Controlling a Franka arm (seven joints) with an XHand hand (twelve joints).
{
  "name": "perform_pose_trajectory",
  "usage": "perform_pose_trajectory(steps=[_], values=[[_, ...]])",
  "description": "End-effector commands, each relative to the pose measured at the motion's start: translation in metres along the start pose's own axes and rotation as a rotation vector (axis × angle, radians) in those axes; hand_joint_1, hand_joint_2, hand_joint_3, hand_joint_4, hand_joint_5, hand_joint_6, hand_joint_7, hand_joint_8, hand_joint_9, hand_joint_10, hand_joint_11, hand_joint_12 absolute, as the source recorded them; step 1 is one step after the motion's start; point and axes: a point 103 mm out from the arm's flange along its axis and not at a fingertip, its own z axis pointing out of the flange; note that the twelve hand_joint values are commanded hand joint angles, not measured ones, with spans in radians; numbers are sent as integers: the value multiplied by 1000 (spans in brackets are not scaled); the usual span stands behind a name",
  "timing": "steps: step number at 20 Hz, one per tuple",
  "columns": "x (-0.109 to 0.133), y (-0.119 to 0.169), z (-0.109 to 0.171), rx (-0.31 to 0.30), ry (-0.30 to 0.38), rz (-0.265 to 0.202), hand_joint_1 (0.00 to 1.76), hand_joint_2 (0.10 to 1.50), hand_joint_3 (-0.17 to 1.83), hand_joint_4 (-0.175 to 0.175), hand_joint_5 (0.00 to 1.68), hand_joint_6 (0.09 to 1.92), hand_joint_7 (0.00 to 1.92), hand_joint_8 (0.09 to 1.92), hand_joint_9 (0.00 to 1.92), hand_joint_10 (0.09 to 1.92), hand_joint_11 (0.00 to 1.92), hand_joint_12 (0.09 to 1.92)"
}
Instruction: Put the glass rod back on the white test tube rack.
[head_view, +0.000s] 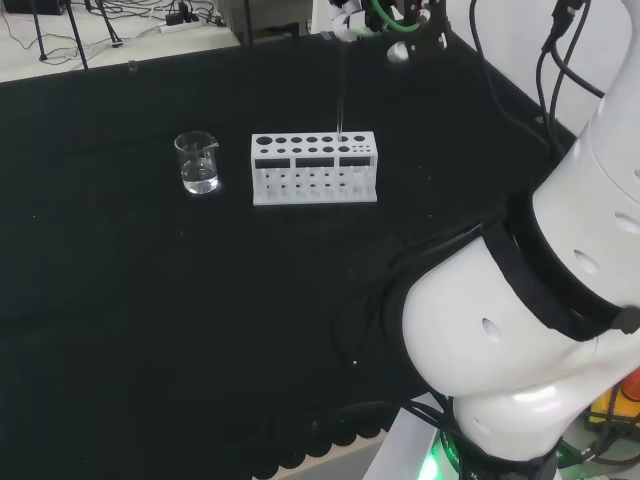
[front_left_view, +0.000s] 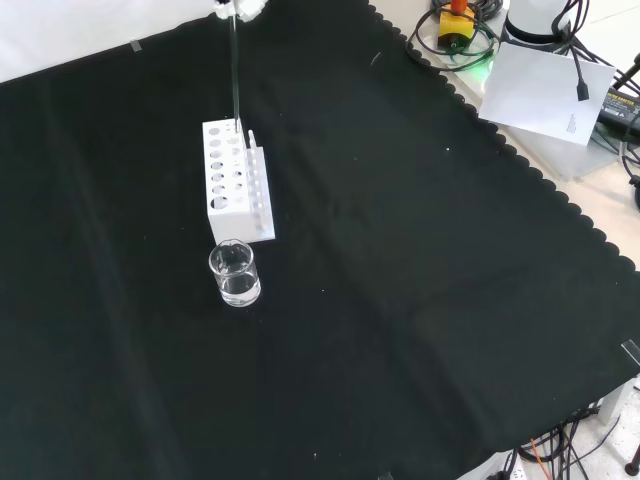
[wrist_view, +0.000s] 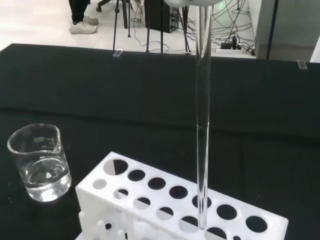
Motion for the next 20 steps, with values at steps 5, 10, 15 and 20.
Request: perform_pose_trajectory(steps=[5, 10, 15, 20], values=[[-11, 1, 12, 11, 9, 18, 1265, 1146, 0, -175, 922, 778, 959, 1350, 1637, 862, 1570, 895], [-13, 3, 21, 16, 18, 16, 1265, 1146, 0, -175, 922, 778, 960, 1349, 1637, 862, 1570, 895], [-9, 6, 25, 28, 15, 8, 1265, 1146, 0, -175, 923, 777, 960, 1349, 1637, 862, 1570, 895], [-11, 7, 39, 49, 19, 3, 1265, 1146, 0, -175, 923, 777, 961, 1348, 1637, 862, 1570, 895]])
